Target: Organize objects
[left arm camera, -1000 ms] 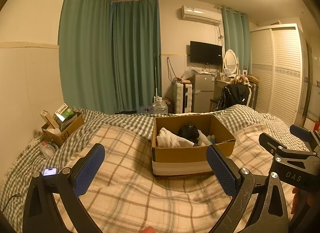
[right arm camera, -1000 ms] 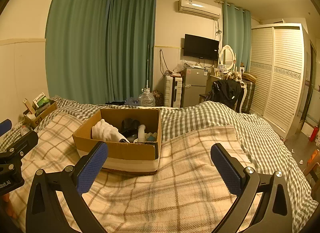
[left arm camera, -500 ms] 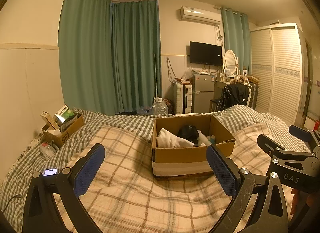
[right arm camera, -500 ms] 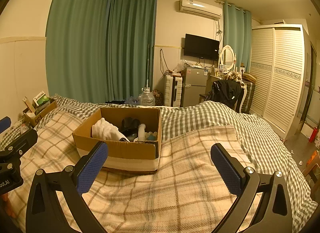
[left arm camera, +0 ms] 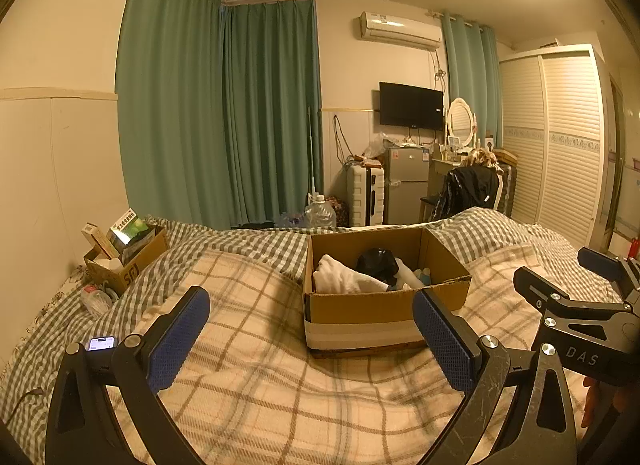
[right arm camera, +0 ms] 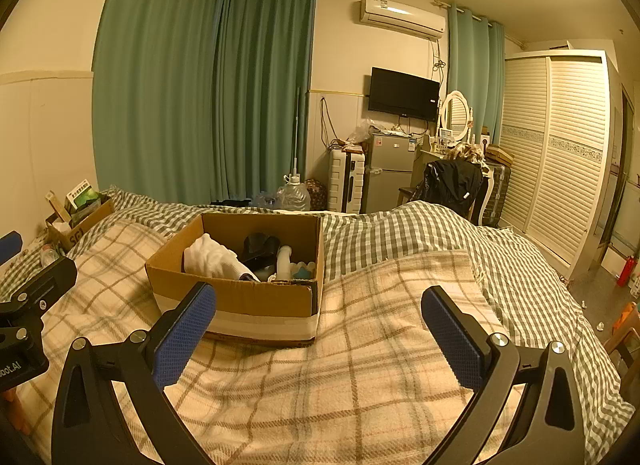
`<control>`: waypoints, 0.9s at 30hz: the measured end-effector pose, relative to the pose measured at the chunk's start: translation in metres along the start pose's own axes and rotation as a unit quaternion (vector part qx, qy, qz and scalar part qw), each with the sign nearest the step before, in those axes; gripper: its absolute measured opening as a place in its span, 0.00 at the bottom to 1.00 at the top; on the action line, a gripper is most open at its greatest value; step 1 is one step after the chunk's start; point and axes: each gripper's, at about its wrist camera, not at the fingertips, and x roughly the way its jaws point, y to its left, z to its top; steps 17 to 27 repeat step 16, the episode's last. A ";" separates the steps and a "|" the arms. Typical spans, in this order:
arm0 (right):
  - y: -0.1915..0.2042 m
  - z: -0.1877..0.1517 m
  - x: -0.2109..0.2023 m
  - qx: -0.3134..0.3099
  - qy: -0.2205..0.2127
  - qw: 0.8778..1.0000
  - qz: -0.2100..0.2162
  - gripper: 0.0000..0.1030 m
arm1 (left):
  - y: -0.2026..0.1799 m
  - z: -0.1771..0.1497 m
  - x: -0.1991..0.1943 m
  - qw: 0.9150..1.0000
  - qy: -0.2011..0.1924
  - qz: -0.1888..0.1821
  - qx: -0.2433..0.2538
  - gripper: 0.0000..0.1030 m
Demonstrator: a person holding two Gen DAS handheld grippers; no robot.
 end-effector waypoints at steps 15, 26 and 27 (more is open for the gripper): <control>0.000 -0.002 0.000 -0.002 0.003 1.000 0.001 1.00 | 0.000 -0.002 0.000 1.000 0.004 0.000 0.001 1.00; 0.000 -0.002 0.000 -0.001 0.003 1.000 0.001 1.00 | 0.001 -0.002 0.001 1.000 0.004 0.000 0.001 1.00; 0.000 -0.002 0.000 -0.001 0.003 1.000 0.001 1.00 | 0.001 -0.002 0.001 1.000 0.004 0.000 0.001 1.00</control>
